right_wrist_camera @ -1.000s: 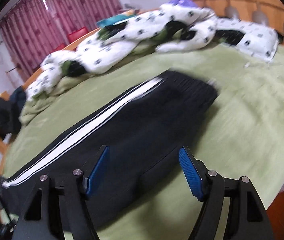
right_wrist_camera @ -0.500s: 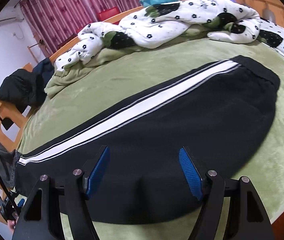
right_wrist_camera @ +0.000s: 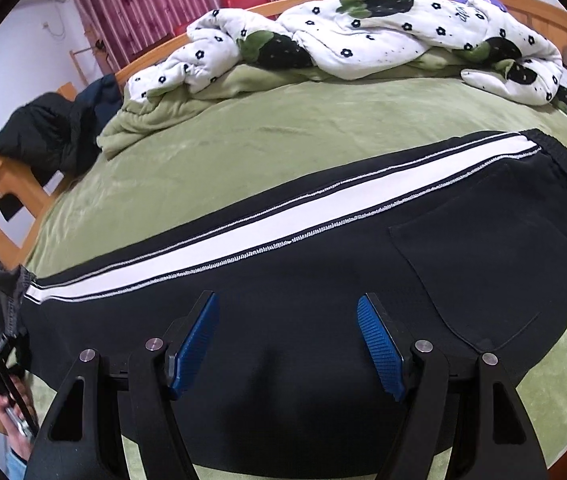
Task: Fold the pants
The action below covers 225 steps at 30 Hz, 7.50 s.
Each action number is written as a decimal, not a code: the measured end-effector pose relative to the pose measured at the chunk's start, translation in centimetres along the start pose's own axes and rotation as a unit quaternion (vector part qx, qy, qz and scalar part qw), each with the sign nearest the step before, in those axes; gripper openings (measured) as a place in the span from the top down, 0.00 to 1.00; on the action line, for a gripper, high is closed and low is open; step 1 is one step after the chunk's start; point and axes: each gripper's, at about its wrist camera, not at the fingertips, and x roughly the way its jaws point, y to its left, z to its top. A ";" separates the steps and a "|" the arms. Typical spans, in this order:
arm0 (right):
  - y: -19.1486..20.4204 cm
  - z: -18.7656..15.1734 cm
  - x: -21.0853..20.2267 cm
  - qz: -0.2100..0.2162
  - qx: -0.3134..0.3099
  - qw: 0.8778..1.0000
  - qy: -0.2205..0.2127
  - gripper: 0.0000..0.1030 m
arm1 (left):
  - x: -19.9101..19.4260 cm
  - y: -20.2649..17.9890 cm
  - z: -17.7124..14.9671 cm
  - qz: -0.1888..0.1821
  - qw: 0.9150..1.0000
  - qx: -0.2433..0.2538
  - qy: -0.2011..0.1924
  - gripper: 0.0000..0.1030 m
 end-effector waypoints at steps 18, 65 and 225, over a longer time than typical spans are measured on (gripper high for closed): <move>0.0 0.0 -0.3 0.006 -0.010 1.000 0.005 0.30 | -9.7 0.0 -2.3 -0.009 1.000 0.012 -0.007 0.31; 0.0 -0.5 2.5 -0.065 -0.096 0.993 0.034 0.30 | 4.4 -7.5 7.4 0.067 0.993 0.098 -0.009 0.84; -2.0 0.9 8.3 0.086 -0.045 0.993 0.067 0.84 | -2.1 -20.4 -22.0 -0.009 0.943 0.329 0.052 0.22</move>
